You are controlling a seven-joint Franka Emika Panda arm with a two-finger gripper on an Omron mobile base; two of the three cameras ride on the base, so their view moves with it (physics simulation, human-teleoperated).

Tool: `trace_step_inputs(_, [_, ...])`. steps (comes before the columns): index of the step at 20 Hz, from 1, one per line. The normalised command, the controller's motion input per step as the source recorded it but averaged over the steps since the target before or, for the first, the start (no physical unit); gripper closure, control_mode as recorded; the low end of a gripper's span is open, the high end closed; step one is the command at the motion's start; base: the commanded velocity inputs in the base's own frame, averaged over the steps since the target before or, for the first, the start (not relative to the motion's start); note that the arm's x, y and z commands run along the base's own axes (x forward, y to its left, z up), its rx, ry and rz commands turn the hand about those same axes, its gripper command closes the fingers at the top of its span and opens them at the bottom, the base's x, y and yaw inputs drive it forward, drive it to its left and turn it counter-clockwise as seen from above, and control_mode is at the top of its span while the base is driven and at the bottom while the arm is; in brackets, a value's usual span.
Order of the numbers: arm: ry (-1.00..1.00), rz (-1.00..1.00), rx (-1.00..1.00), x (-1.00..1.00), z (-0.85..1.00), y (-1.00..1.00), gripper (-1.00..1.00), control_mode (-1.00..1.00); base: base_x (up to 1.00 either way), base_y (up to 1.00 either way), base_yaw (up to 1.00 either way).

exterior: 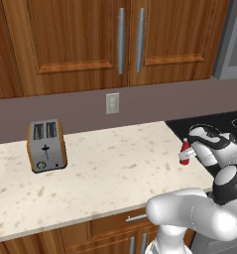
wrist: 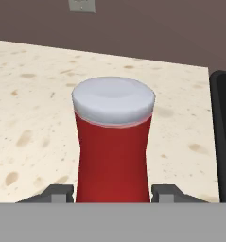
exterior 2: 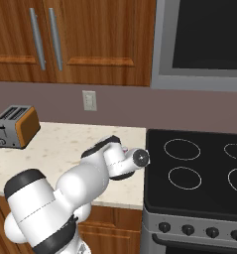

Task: Take 2 condiments from the cabinet and move them on the counter near the stove.Make sure the condiments are lined up with each other, next to each other.

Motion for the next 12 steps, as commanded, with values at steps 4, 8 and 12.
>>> trace_step_inputs(4, [0.0, 0.0, 0.0, 0.0, 0.0, 0.0, -1.0, -1.0, 0.0, 0.0, 0.0])
trace_step_inputs(8, [0.0, 0.0, 0.0, 0.0, 0.0, 0.0, -1.0, -1.0, 0.0, 0.0, 0.0])
trace_step_inputs(12, [0.0, 0.0, 0.0, 0.0, 0.01, 0.0, -1.0, -1.0, 0.0, 0.0, 0.0])
